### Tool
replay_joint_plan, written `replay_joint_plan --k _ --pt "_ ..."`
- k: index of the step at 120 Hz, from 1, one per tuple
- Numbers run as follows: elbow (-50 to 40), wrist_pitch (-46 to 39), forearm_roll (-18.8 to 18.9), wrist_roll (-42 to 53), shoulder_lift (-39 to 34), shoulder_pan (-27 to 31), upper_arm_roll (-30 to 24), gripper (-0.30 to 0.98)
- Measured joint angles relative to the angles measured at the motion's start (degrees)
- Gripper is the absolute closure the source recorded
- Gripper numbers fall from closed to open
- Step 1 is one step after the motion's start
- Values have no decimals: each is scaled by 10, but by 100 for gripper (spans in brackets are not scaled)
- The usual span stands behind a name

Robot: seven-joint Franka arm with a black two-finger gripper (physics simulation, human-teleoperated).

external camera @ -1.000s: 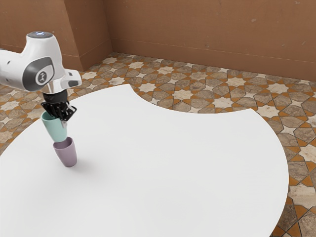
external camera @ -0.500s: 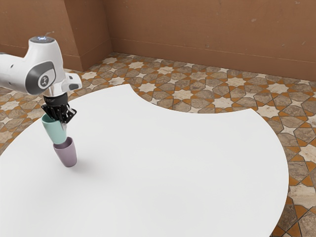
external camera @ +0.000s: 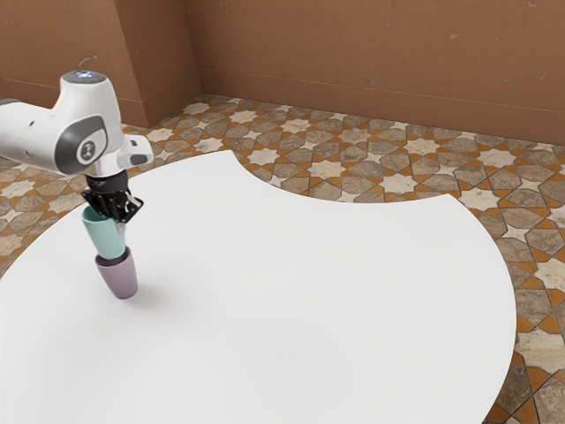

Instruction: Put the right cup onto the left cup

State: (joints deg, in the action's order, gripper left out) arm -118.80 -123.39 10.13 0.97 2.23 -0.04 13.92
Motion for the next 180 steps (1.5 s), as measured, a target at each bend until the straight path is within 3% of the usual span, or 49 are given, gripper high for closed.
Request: replay_joint_plan --k 180 --pt "-11 -2 -3 3 -3 -1 4 78"
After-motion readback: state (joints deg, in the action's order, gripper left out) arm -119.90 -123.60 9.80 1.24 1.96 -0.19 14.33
